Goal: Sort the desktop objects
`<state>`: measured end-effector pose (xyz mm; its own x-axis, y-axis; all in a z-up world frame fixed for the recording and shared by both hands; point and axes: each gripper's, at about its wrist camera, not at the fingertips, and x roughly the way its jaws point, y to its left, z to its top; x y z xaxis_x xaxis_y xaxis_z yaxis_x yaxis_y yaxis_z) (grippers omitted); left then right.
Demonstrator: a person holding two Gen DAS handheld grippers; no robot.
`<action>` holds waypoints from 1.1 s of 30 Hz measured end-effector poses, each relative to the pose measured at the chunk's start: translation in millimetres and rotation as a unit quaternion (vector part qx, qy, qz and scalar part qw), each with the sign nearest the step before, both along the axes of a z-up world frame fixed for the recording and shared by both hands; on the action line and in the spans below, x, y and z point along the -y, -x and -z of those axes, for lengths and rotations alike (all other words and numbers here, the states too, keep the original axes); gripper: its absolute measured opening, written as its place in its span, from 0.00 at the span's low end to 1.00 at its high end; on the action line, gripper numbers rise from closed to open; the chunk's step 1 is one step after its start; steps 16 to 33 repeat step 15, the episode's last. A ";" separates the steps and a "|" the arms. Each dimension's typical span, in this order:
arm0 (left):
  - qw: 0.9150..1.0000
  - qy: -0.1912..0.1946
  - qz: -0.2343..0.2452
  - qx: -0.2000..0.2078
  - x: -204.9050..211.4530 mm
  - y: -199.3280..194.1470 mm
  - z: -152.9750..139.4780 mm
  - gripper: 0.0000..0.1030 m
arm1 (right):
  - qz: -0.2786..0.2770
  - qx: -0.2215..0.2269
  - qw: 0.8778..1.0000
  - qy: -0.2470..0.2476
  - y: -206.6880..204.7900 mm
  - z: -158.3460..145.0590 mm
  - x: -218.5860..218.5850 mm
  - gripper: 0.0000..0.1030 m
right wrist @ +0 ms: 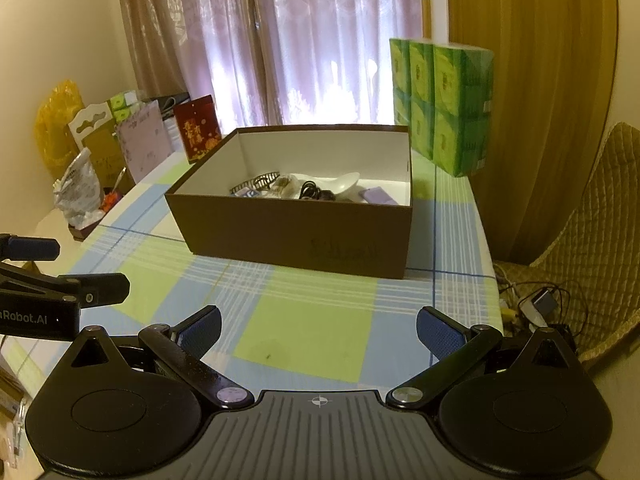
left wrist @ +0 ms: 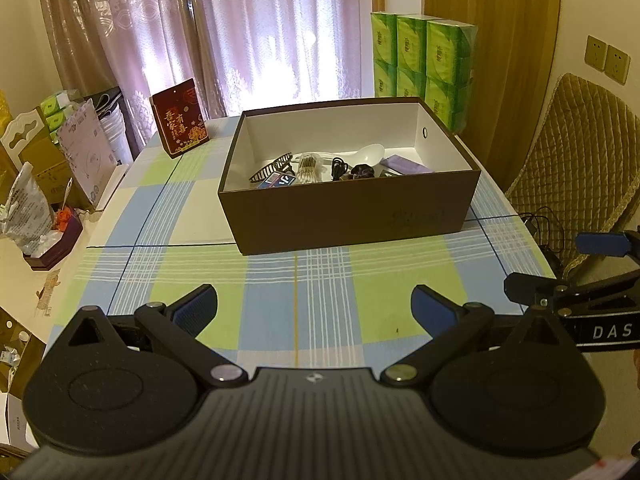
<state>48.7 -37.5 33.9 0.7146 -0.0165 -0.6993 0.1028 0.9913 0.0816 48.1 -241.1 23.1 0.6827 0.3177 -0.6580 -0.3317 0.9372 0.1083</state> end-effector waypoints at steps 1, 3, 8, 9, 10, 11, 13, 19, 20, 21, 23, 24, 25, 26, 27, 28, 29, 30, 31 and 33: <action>1.000 -0.001 -0.001 0.000 -0.2 -0.2 0.2 0.99 | 0.000 0.000 1.000 0.001 0.0 0.2 0.0 0.98; 1.000 -0.002 -0.002 0.001 -1.0 -1.3 1.0 0.99 | 0.001 0.000 1.000 0.002 -1.2 0.5 -0.3 0.98; 1.000 -0.009 -0.003 0.009 -1.3 -3.1 1.7 0.99 | 0.001 -0.001 1.000 0.005 -2.4 2.2 -2.0 0.98; 1.000 -0.012 -0.003 0.011 -1.1 -3.4 1.8 0.99 | 0.000 -0.001 1.000 0.006 -2.7 2.5 -2.4 0.98; 1.000 -0.014 -0.003 0.012 -0.8 -4.2 2.0 0.99 | 0.000 -0.001 1.000 0.006 -3.2 2.8 -2.7 0.98; 1.000 -0.015 -0.003 0.012 -0.8 -4.7 2.3 0.99 | 0.000 -0.001 1.000 0.007 -3.7 3.2 -3.3 0.98; 1.000 -0.017 -0.004 0.013 -0.7 -6.4 3.0 0.99 | -0.002 -0.002 1.000 0.009 -4.9 4.1 -4.4 0.98; 1.000 -0.017 -0.006 0.012 -1.5 -8.3 3.2 0.99 | -0.003 -0.003 1.000 0.010 -6.0 5.0 -5.3 0.98; 1.000 -0.017 -0.006 0.012 -1.5 -8.3 3.2 0.99 | -0.003 -0.003 1.000 0.010 -6.0 5.0 -5.3 0.98; 1.000 -0.017 -0.006 0.012 -1.5 -8.3 3.2 0.99 | -0.003 -0.003 1.000 0.010 -6.0 5.0 -5.3 0.98; 1.000 -0.017 -0.006 0.012 -1.5 -8.3 3.2 0.99 | -0.003 -0.003 1.000 0.010 -6.0 5.0 -5.3 0.98; 1.000 -0.017 -0.006 0.012 -1.5 -8.3 3.2 0.99 | -0.003 -0.003 1.000 0.010 -6.0 5.0 -5.3 0.98; 1.000 -0.017 -0.006 0.012 -1.5 -8.3 3.2 0.99 | -0.003 -0.003 1.000 0.010 -6.0 5.0 -5.3 0.98; 1.000 -0.017 -0.006 0.012 -1.5 -8.3 3.2 0.99 | -0.003 -0.003 1.000 0.010 -6.0 5.0 -5.3 0.98; 1.000 -0.017 -0.006 0.012 -1.5 -8.3 3.2 0.99 | -0.003 -0.003 1.000 0.010 -6.0 5.0 -5.3 0.98; 1.000 -0.017 -0.006 0.012 -1.5 -8.3 3.2 0.99 | -0.003 -0.003 1.000 0.010 -6.0 5.0 -5.3 0.98; 1.000 -0.017 -0.006 0.012 -1.5 -8.3 3.2 0.99 | -0.003 -0.003 1.000 0.010 -6.0 5.0 -5.3 0.98; 1.000 -0.017 -0.006 0.012 -1.5 -8.3 3.2 0.99 | -0.003 -0.003 1.000 0.010 -6.0 5.0 -5.3 0.98; 1.000 -0.017 -0.006 0.012 -1.5 -8.3 3.2 0.99 | -0.003 -0.003 1.000 0.010 -6.0 5.0 -5.3 0.98; 1.000 -0.017 -0.006 0.012 -1.5 -8.3 3.2 0.99 | -0.003 -0.003 1.000 0.010 -6.0 5.0 -5.3 0.98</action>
